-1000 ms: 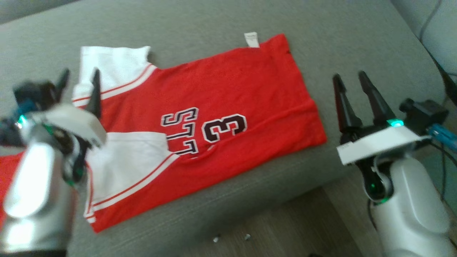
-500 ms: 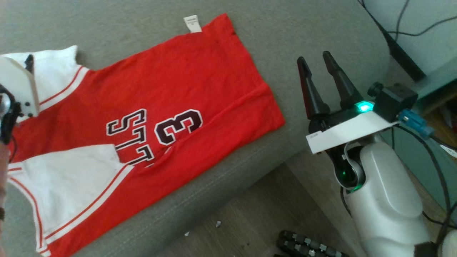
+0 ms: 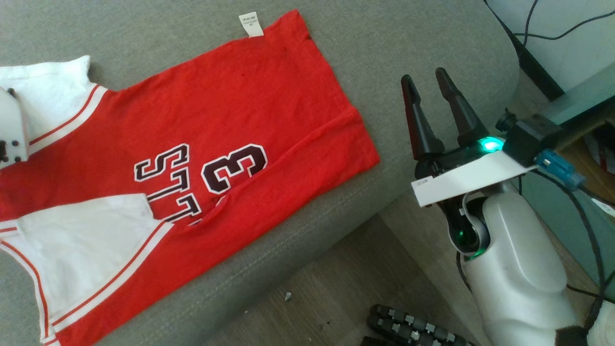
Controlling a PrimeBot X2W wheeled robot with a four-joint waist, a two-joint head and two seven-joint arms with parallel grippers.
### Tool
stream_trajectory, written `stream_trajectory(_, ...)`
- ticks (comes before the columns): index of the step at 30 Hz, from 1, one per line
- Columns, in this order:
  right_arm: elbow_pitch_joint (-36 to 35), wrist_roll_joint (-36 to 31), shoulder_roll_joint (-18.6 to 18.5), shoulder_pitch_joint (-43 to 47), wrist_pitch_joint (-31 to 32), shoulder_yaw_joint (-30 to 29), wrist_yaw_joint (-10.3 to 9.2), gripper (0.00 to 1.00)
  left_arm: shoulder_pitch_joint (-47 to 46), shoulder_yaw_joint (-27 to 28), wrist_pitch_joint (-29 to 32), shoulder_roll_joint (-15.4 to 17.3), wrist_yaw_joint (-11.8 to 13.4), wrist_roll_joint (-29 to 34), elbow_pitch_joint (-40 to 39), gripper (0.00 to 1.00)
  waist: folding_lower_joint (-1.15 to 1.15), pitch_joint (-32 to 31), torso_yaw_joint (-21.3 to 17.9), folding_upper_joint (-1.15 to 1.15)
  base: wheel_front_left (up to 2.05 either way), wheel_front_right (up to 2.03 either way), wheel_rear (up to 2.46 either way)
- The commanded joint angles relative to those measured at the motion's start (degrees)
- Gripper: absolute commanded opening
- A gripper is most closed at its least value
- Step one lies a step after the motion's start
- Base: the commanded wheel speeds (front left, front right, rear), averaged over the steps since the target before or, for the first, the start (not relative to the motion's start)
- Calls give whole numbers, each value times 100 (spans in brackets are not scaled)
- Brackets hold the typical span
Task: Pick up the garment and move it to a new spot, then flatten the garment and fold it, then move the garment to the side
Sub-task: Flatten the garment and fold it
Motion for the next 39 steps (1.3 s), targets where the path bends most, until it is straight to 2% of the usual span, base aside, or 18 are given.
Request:
stream_trajectory(1,-207,-70,88,-91,-52,55,19,100,-347,135,-89,228,-8,-45,-90,100,0,12,0,0,0,0,0)
stream_trajectory(10,-263,-96,107,-116,-42,20,19,100,-683,45,-259,113,-44,-83,279,100,0,125,-8,0,0,0,0)
stream_trajectory(11,-269,-102,108,-114,-40,10,19,100,-723,52,-254,80,-73,-121,342,96,0,134,-9,0,0,0,0)
stream_trajectory(12,-273,-108,110,-109,-39,0,19,100,-756,50,-247,45,-110,-154,402,1,0,139,-9,0,0,0,0)
stream_trajectory(17,-232,-114,117,-85,-30,-25,19,100,-868,37,-411,-64,-189,-258,566,0,0,119,5,0,0,0,0)
stream_trajectory(23,-54,-5,121,-182,-5,17,19,100,-851,129,-1043,-130,-249,-453,465,0,0,33,36,0,0,0,0)
stream_trajectory(25,99,64,121,-268,-13,48,19,100,-765,175,-1376,-159,-290,-559,304,0,0,-32,58,0,0,0,0)
stream_trajectory(31,488,168,112,-500,-59,137,19,100,-394,331,-1841,-145,-317,-809,-268,0,0,-172,122,0,0,0,0)
stream_trajectory(39,838,200,-167,-640,-161,-164,19,100,360,484,-2019,-496,-110,-1158,-1667,0,0,-301,790,0,0,0,0)
